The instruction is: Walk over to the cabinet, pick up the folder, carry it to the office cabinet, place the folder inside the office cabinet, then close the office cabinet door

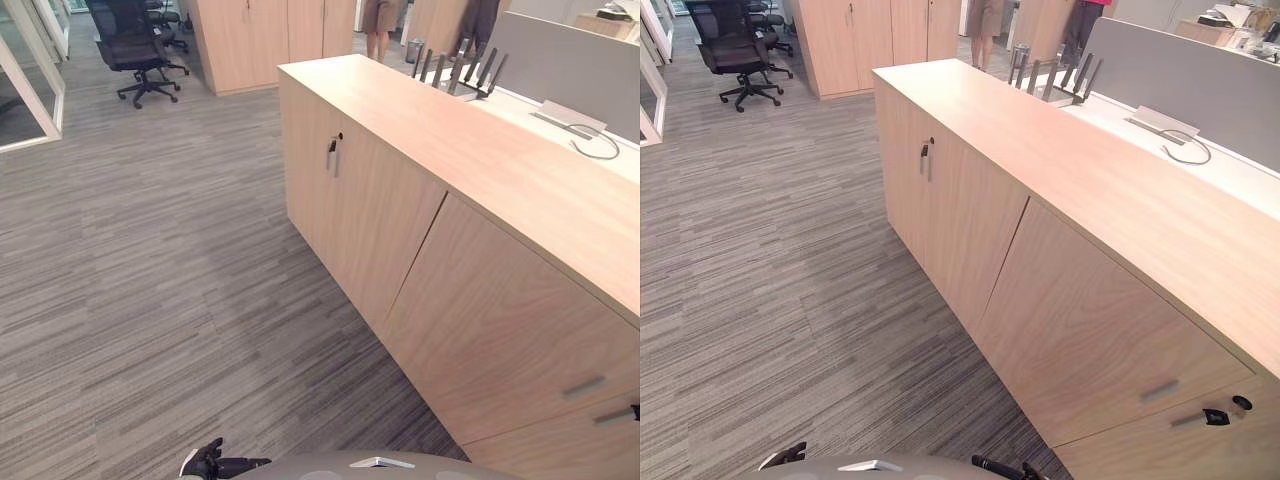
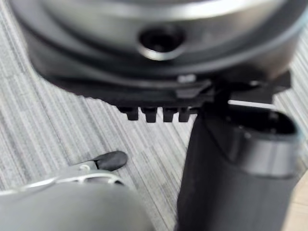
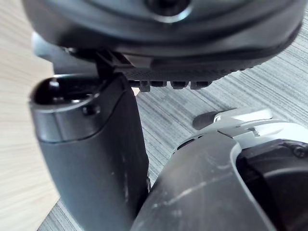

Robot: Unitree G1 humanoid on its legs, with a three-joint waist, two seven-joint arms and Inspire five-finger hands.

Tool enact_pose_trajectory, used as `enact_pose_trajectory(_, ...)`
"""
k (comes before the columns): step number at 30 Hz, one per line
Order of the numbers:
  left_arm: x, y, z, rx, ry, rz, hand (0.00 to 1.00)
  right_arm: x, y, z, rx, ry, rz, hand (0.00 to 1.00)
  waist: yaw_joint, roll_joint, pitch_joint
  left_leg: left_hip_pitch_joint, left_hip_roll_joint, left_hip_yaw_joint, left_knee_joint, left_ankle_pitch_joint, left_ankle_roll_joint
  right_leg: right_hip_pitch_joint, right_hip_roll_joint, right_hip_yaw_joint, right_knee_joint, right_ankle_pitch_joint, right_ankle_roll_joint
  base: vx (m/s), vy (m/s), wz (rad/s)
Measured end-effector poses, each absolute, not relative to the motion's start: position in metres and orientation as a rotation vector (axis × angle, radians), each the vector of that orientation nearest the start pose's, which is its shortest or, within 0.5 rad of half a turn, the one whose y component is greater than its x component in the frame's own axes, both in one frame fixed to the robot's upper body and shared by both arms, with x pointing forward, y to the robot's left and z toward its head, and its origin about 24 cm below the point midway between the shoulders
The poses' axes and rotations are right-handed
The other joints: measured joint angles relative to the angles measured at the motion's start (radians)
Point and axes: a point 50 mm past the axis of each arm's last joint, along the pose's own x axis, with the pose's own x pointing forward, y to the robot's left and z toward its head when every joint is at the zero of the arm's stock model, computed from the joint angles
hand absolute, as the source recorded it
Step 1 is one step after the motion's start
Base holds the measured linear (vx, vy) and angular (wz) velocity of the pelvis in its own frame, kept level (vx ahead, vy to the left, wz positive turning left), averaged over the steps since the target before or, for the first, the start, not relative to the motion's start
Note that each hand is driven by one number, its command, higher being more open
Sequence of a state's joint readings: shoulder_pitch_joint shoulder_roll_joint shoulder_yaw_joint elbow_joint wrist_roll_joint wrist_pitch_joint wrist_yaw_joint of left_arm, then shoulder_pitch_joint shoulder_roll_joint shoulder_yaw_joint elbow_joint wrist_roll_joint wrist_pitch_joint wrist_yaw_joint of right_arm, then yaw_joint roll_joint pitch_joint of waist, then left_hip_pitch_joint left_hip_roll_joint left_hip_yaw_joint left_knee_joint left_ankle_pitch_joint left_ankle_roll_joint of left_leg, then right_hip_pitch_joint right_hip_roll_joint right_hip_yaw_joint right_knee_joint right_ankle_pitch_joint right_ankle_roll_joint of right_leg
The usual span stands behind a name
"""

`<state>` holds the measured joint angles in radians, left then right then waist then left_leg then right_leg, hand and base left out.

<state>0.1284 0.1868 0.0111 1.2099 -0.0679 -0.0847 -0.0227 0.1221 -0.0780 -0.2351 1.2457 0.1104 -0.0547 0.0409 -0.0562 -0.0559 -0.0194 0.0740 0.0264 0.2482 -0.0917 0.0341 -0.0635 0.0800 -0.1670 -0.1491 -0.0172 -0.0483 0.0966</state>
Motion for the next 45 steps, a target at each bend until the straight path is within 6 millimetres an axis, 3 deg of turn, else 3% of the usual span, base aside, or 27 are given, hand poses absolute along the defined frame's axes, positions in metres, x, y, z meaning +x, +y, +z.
enact_pose_trajectory(7,0.034,0.227,-0.169,0.028,1.260,0.228,1.00,0.030,-0.201,-0.176,0.302,1.264,-0.435,1.00,-0.001,0.002,0.000,0.004,0.001,0.003,0.000,-0.001,-0.002,0.004,0.000,0.003,-0.001,0.000,0.000,0.00,-0.001,-0.01)
enact_pose_trajectory(13,0.035,0.226,-0.169,0.018,1.257,0.239,1.00,0.025,-0.201,-0.176,0.340,1.263,-0.475,1.00,-0.003,0.003,0.001,0.009,0.001,0.008,0.001,-0.002,-0.002,0.007,0.001,0.012,-0.002,0.004,0.007,0.00,-0.001,-0.03)
enact_pose_trajectory(15,0.036,0.228,-0.169,0.012,1.250,0.249,1.00,0.026,-0.202,-0.176,0.357,1.254,-0.483,1.00,0.000,-0.013,0.004,-0.009,0.005,0.005,0.086,-0.043,0.005,0.006,0.001,0.047,-0.001,0.017,-0.004,0.00,0.010,-0.32)
enact_pose_trajectory(16,0.040,0.230,-0.168,-0.017,1.229,0.284,1.00,0.028,-0.199,-0.176,0.369,1.247,-0.474,1.00,0.002,-0.026,0.019,-0.088,0.007,-0.095,0.248,-0.111,0.039,-0.011,-0.004,0.083,0.012,0.020,-0.007,-0.05,0.005,-0.49)
enact_pose_trajectory(17,0.043,0.227,-0.167,-0.036,1.210,0.296,1.00,0.031,-0.201,-0.176,0.365,1.239,-0.466,1.00,0.008,-0.016,0.022,-0.130,0.003,-0.191,0.325,-0.151,0.050,-0.032,-0.001,0.105,0.030,0.020,-0.007,-0.11,0.059,-1.00)
enact_pose_trajectory(18,0.047,0.217,-0.168,-0.076,1.186,0.311,1.00,0.034,-0.212,-0.174,0.345,1.222,-0.475,1.00,0.034,0.032,0.027,-0.182,0.002,-0.380,0.436,-0.239,0.003,-0.083,0.028,0.158,0.062,0.020,-0.001,-0.15,0.177,-1.38)
enact_pose_trajectory(19,0.049,0.211,-0.169,-0.103,1.178,0.320,1.00,0.040,-0.218,-0.172,0.325,1.201,-0.486,1.00,0.037,0.059,0.031,-0.208,0.009,-0.452,0.495,-0.312,-0.030,-0.112,0.055,0.199,0.072,0.023,0.019,-0.15,0.216,-1.34)
enact_pose_trajectory(21,0.055,0.218,-0.166,-0.086,1.153,0.324,1.00,0.044,-0.212,-0.172,0.339,1.180,-0.479,1.00,0.018,0.038,0.042,-0.224,0.006,-0.414,0.542,-0.336,-0.015,-0.137,0.059,0.240,0.086,0.021,0.016,-0.10,0.152,-0.73)
enact_pose_trajectory(22,0.057,0.220,-0.165,-0.078,1.142,0.322,1.00,0.043,-0.209,-0.172,0.345,1.177,-0.477,1.00,0.017,0.028,0.046,-0.226,0.006,-0.394,0.558,-0.349,-0.017,-0.147,0.059,0.260,0.094,0.021,0.015,-0.13,0.152,-0.78)
enact_pose_trajectory(25,0.057,0.227,-0.163,-0.078,1.130,0.352,1.00,0.043,-0.201,-0.172,0.379,1.166,-0.481,1.00,0.029,0.004,0.047,-0.239,0.007,-0.278,0.598,-0.382,0.021,-0.204,0.058,0.377,0.104,0.027,0.005,-0.15,0.233,-1.18)
enact_pose_trajectory(26,0.054,0.231,-0.163,-0.069,1.136,0.361,1.00,0.047,-0.197,-0.172,0.414,1.148,-0.487,1.00,0.030,-0.009,0.048,-0.237,0.022,-0.197,0.596,-0.388,0.036,-0.233,0.048,0.395,0.098,0.042,-0.037,-0.11,0.164,-1.44)
enact_pose_trajectory(27,0.054,0.231,-0.163,-0.057,1.139,0.353,1.00,0.049,-0.198,-0.171,0.433,1.132,-0.497,1.00,0.030,-0.006,0.048,-0.235,0.040,-0.150,0.594,-0.378,0.051,-0.254,0.039,0.349,0.115,0.048,-0.079,-0.11,0.188,-1.47)
enact_pose_trajectory(28,0.054,0.230,-0.163,-0.056,1.139,0.350,1.00,0.051,-0.199,-0.171,0.441,1.123,-0.503,1.00,0.032,-0.001,0.049,-0.230,0.052,-0.115,0.592,-0.375,0.056,-0.278,0.032,0.287,0.149,0.058,-0.076,-0.02,0.113,-1.37)
enact_pose_trajectory(29,0.054,0.230,-0.163,-0.055,1.143,0.346,1.00,0.053,-0.200,-0.170,0.452,1.111,-0.514,1.00,0.033,0.005,0.053,-0.198,0.069,-0.054,0.565,-0.365,0.062,-0.298,0.008,0.130,0.244,0.062,-0.071,0.03,0.103,-1.47)
enact_pose_trajectory(30,0.053,0.228,-0.164,-0.061,1.148,0.343,1.00,0.051,-0.201,-0.170,0.470,1.108,-0.532,1.00,0.033,0.013,0.053,-0.160,0.081,0.001,0.531,-0.356,0.063,-0.281,-0.011,-0.021,0.327,0.037,-0.091,0.05,0.092,-1.43)
enact_pose_trajectory(33,0.053,0.223,-0.165,-0.104,1.145,0.360,1.00,0.046,-0.205,-0.169,0.474,1.098,-0.554,1.00,0.039,0.036,0.052,-0.104,0.109,0.095,0.487,-0.342,0.062,-0.227,-0.039,-0.198,0.414,-0.047,-0.126,0.01,0.018,-1.07)
enact_pose_trajectory(34,0.055,0.221,-0.165,-0.129,1.134,0.376,1.00,0.041,-0.208,-0.169,0.486,1.095,-0.585,1.00,0.038,0.040,0.051,-0.087,0.117,0.125,0.486,-0.341,0.062,-0.200,-0.079,-0.273,0.461,-0.087,-0.125,0.00,-0.058,-0.69)
enact_pose_trajectory(36,0.053,0.221,-0.166,-0.152,1.132,0.398,1.00,0.037,-0.207,-0.170,0.518,1.092,-0.623,1.00,0.039,0.037,0.050,-0.063,0.117,0.150,0.477,-0.337,0.049,-0.172,-0.118,-0.320,0.468,-0.111,-0.112,0.01,-0.121,-0.45)
enact_pose_trajectory(38,0.047,0.220,-0.167,-0.192,1.144,0.441,1.00,0.024,-0.205,-0.172,0.575,1.103,-0.695,1.00,0.039,0.028,0.027,-0.043,0.103,0.153,0.417,-0.319,0.007,-0.143,-0.084,-0.335,0.341,-0.105,0.000,0.04,-0.164,-0.40)
enact_pose_trajectory(40,0.043,0.211,-0.170,-0.254,1.152,0.462,1.00,0.017,-0.212,-0.172,0.589,1.109,-0.745,1.00,0.043,0.065,0.016,-0.019,0.106,0.137,0.322,-0.264,0.005,-0.089,-0.003,-0.325,0.160,-0.012,-0.013,0.05,-0.148,-0.30)
enact_pose_trajectory(41,0.042,0.209,-0.170,-0.268,1.153,0.469,1.00,0.016,-0.214,-0.173,0.587,1.121,-0.747,1.00,0.049,0.071,0.013,-0.011,0.104,0.137,0.290,-0.249,0.001,-0.075,0.019,-0.313,0.102,0.018,-0.017,0.00,-0.117,-0.51)
enact_pose_trajectory(43,0.040,0.208,-0.170,-0.293,1.153,0.488,1.00,0.019,-0.212,-0.174,0.585,1.149,-0.730,1.00,0.053,0.062,0.010,-0.013,0.097,0.138,0.226,-0.218,-0.012,-0.061,0.068,-0.274,-0.040,0.100,-0.038,0.00,-0.098,-0.59)
enact_pose_trajectory(45,0.041,0.211,-0.170,-0.280,1.157,0.484,1.00,0.020,-0.210,-0.175,0.565,1.167,-0.703,1.00,0.051,0.049,0.019,-0.002,0.095,0.125,0.210,-0.208,-0.014,-0.061,0.087,-0.248,-0.064,0.118,-0.046,0.01,-0.069,-0.39)
